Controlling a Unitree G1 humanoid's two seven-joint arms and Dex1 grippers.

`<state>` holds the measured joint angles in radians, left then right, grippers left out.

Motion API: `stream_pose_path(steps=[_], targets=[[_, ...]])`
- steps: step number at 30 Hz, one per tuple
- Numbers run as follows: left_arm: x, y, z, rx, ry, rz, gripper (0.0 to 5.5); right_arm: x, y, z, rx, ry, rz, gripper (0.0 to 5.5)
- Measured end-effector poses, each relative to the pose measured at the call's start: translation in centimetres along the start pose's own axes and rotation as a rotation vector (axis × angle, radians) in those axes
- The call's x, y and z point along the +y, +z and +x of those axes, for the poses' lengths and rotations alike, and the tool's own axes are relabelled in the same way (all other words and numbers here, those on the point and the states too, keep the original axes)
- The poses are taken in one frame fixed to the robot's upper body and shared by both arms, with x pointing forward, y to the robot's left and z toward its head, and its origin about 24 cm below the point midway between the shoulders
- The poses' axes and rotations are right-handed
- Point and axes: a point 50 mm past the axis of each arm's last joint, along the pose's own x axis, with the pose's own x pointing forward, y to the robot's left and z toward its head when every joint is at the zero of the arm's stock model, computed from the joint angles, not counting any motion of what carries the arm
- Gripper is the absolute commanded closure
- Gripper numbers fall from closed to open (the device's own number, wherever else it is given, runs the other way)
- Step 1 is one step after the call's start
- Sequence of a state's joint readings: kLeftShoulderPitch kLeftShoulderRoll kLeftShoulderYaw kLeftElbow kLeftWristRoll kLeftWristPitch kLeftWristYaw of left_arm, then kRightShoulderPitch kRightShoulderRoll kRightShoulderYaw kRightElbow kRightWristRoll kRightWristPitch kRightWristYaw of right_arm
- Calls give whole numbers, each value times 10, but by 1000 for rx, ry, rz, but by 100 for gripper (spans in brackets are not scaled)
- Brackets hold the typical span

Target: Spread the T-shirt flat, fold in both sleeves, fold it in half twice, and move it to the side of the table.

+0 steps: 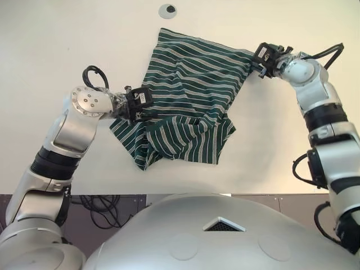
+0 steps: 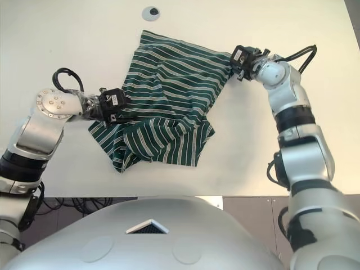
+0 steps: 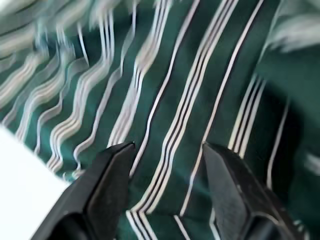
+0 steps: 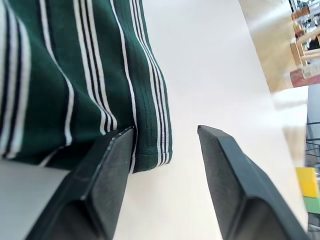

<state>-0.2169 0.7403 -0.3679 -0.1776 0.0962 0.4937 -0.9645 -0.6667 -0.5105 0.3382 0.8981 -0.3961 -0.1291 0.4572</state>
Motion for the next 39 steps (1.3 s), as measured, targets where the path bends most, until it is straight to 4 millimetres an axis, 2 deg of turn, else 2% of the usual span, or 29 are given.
stream_pose_path(steps=[4, 6, 9, 11, 13, 15, 16, 19, 23, 25, 28, 30, 33, 35, 37, 39], targets=[[6, 1, 10, 1, 36, 47, 302, -8, 12, 15, 34, -28, -108, 316], [11, 3, 15, -1, 62, 58, 302, -14, 24, 19, 12, -72, -160, 316], [18, 8, 27, -4, 110, 78, 302, -38, 53, 19, -79, -196, -196, 316], [19, 10, 32, -5, 137, 85, 302, -55, 62, 14, -146, -251, -91, 316], [18, 10, 31, -9, 148, 80, 302, -63, 62, 8, -206, -221, 63, 316], [19, 11, 27, -29, 171, 75, 302, -68, 66, -3, -357, -106, 315, 316], [20, 13, 25, -45, 179, 74, 302, -64, 65, -7, -401, -54, 387, 316], [22, 17, 21, -68, 192, 73, 302, -38, 48, -21, -468, 109, 586, 316], [19, 15, 20, -76, 194, 53, 302, 27, 24, -47, -504, 346, 837, 316], [18, 13, 19, -75, 201, 37, 302, 55, 23, -62, -527, 422, 915, 316], [15, 11, 18, -76, 204, 22, 302, 88, 34, -92, -580, 528, 969, 316], [13, 9, 17, -74, 206, 6, 302, 102, 46, -112, -621, 578, 973, 316], [4, 3, 15, -70, 200, -43, 302, 115, 71, -149, -673, 671, 953, 316], [-5, -9, 16, -28, 175, -92, 302, 120, 85, -170, -668, 736, 900, 316], [-8, -12, 15, -20, 170, -109, 302, 132, 88, -174, -610, 783, 895, 316], [-8, -11, 14, -22, 171, -111, 302, 142, 82, -166, -497, 752, 885, 316]])
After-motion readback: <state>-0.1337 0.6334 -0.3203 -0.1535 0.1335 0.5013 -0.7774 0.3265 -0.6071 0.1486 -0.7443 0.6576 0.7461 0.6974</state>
